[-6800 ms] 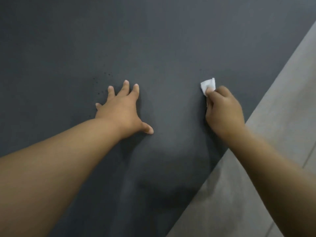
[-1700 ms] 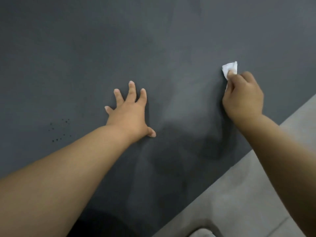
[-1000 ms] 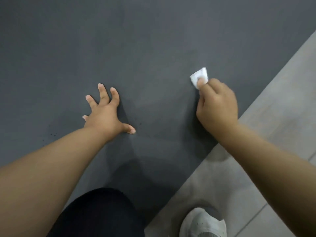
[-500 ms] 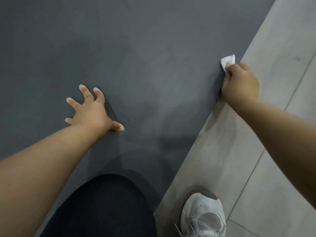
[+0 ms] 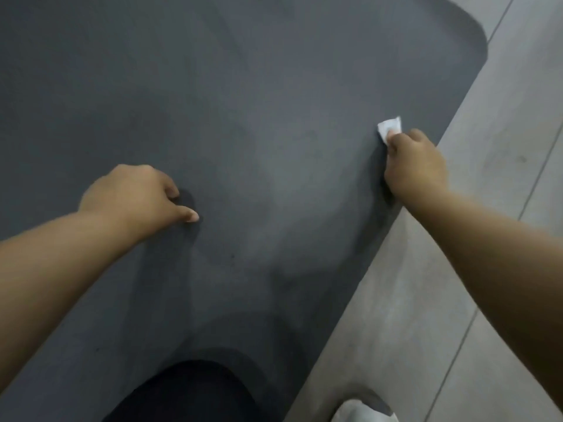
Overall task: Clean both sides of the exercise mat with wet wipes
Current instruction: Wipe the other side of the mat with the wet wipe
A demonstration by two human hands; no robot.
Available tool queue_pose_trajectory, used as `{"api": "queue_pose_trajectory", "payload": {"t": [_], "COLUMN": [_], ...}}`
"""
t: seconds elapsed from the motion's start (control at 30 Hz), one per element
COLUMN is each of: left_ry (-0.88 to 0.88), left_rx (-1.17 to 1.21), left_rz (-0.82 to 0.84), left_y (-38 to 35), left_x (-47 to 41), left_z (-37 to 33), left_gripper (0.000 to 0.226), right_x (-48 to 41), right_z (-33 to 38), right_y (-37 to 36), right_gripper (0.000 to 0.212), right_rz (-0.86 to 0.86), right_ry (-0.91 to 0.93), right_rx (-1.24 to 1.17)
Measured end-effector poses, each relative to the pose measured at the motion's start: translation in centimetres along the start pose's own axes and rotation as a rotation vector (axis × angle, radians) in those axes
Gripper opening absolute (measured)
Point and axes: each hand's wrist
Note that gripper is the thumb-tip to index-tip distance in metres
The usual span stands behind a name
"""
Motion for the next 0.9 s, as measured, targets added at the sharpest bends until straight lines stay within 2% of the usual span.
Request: {"api": "queue_pose_trajectory", "payload": {"t": [0.03,0.07,0.13,0.17,0.23,0.3,0.37,0.43,0.5,0.57,0.6,0.67,0.7,0.73,0.8,0.9], "left_ry": [0.003,0.008,0.046,0.07,0.105,0.113,0.106,0.1,0.104,0.107,0.109,0.107,0.105,0.104,0.105,0.104], "left_rx": [0.036,0.063,0.046,0.019,0.01,0.019,0.012,0.009,0.003,-0.003,-0.004,-0.004,-0.003,0.0,0.006,0.007], "left_rz": [-0.064,-0.123,-0.121,-0.055,0.066,0.078,0.061,0.058,0.062,0.069,0.074,0.08,0.081,0.082,0.083,0.086], "left_y": [0.8,1.3,1.8,1.7,1.1,0.6,0.4,0.3,0.3,0.4,0.5,0.7,0.7,0.7,0.8,0.9], "left_x": [-0.8,-1.8,-3.5,-4.2,-5.3,-5.9,-6.0,-6.1,-6.3,-6.3,-6.2,-6.1,-6.0,-5.9,-5.8,-5.6], "left_z": [0.4,0.8,1.2,1.3,1.3,1.1,1.0,1.2,1.2,1.0,1.0,0.9,0.9,0.9,0.8,0.8], "left_gripper": [0.065,0.075,0.11,0.127,0.139,0.14,0.14,0.14,0.141,0.142,0.142,0.141,0.141,0.14,0.139,0.139], "right_x": [-1.0,-1.4,-0.7,0.4,3.0,5.6,7.5,7.0,3.6,-1.0,-2.9,-4.8,-4.5,-3.5,0.4,7.9], "right_z": [0.0,0.7,3.4,5.0,8.4,10.7,12.0,11.9,10.4,8.1,6.9,6.1,7.0,8.4,12.0,16.7], "right_y": [0.4,0.3,-0.8,-1.5,-2.5,-2.9,-2.9,-2.5,-2.4,-1.8,-1.3,-0.9,-1.1,-1.3,-2.5,-3.4], "right_gripper": [0.03,0.032,0.039,0.041,0.04,0.039,0.036,0.045,0.045,0.025,0.024,0.025,0.024,0.026,0.035,0.034], "right_rz": [0.02,0.038,-0.019,-0.07,-0.1,-0.018,0.102,0.179,0.121,-0.022,-0.047,-0.01,-0.021,-0.061,-0.093,0.133], "right_ry": [-0.146,-0.208,-0.171,-0.078,0.2,0.52,0.824,0.945,0.789,0.471,0.299,-0.012,-0.068,-0.015,0.287,0.833], "right_rx": [-0.016,-0.027,-0.084,-0.136,-0.277,-0.369,-0.354,-0.322,-0.346,-0.235,-0.162,-0.115,-0.133,-0.161,-0.304,-0.43]}}
Point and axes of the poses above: each hand's wrist, its own x-axis away from the middle knuckle, its own y-axis out of the back of the hand, z = x × y, and after that the axes turned 1 degree about -x, right-handed
